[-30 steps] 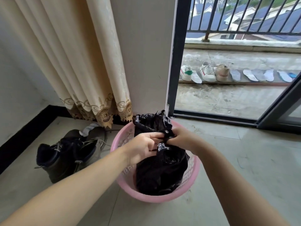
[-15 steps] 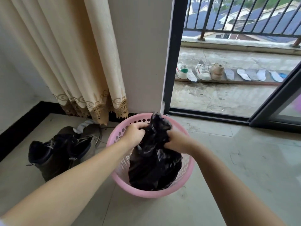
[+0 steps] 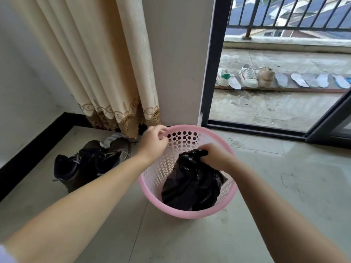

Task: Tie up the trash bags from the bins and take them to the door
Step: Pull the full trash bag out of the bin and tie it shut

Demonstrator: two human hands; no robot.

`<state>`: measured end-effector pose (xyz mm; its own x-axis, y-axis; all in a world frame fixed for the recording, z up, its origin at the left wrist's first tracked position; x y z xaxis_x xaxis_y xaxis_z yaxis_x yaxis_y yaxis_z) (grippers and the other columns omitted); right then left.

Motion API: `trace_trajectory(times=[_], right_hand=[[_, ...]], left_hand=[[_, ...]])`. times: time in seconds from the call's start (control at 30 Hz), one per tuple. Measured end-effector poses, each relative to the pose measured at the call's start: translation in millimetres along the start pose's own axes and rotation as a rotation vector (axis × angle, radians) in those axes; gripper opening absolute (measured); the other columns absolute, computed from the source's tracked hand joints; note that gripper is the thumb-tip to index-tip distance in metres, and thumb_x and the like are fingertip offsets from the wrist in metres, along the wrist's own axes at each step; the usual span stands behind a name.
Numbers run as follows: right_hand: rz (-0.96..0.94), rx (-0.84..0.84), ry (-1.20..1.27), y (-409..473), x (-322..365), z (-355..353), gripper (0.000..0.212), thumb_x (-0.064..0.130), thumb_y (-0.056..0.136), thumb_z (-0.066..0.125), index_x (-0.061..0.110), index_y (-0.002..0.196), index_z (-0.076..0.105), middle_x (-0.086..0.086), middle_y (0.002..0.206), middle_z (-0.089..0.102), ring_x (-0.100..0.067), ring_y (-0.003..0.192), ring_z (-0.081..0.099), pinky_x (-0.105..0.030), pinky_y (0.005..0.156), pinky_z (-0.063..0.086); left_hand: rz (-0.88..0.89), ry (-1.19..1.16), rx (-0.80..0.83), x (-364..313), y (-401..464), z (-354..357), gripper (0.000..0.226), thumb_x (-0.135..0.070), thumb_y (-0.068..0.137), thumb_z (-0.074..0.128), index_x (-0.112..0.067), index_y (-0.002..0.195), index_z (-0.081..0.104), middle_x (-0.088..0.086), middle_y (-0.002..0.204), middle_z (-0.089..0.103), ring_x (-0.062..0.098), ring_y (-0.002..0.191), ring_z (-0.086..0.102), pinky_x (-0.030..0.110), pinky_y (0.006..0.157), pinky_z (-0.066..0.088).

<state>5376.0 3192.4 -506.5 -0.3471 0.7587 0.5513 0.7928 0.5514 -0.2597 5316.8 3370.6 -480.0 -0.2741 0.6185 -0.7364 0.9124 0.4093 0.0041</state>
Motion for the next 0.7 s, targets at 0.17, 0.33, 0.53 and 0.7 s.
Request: trace_trajectory(times=[0.17,0.33,0.53,0.7], right_hand=[[0.092,-0.155,0.468,-4,-6,-29,0.022,0.001,0.086,0.047,0.008,0.089,0.068,-0.008,0.075,0.062,-0.02,0.069,0.056,-0.031,0.065,0.046],[0.025,-0.305,0.829,-4,7,-50,0.029,-0.001,0.086,0.048,0.017,0.076,0.068,-0.012,0.076,0.063,-0.025,0.074,0.059,-0.039,0.072,0.047],[-0.195,-0.631,1.083,-35,38,-111,0.028,0.004,0.083,0.051,0.023,0.072,0.068,-0.01,0.078,0.058,-0.024,0.077,0.051,-0.04,0.072,0.043],[-0.329,-0.881,1.097,-72,37,-151,0.035,-0.002,0.084,0.047,0.025,0.067,0.063,0.011,0.062,0.057,-0.013,0.069,0.049,-0.03,0.067,0.041]], left_hand=[[-0.701,-0.104,0.167,99,-13,-3,0.065,-0.02,0.082,0.063,-0.01,0.14,0.036,0.019,0.129,0.054,0.035,0.116,0.055,0.048,0.098,0.047],[-0.895,-0.483,0.45,105,-33,9,0.043,-0.009,0.088,0.047,-0.006,0.131,0.039,0.026,0.114,0.062,0.038,0.095,0.065,0.048,0.062,0.059],[-0.883,-0.694,0.121,89,-19,16,0.039,-0.007,0.092,0.041,-0.001,0.13,0.038,0.024,0.113,0.053,0.041,0.092,0.06,0.055,0.088,0.05],[-0.843,-1.037,0.012,57,-14,32,0.03,-0.007,0.094,0.041,-0.014,0.124,0.043,0.014,0.14,0.04,0.034,0.121,0.049,0.046,0.074,0.059]])
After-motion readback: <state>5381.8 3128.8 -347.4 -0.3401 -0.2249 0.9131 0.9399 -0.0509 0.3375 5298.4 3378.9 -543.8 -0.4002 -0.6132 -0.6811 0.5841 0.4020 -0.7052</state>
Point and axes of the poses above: each hand's wrist, its own y-axis towards the middle knuckle, its own z-axis out of the palm, x = y × z, the point moved 4 cm from there along y, towards the middle knuckle
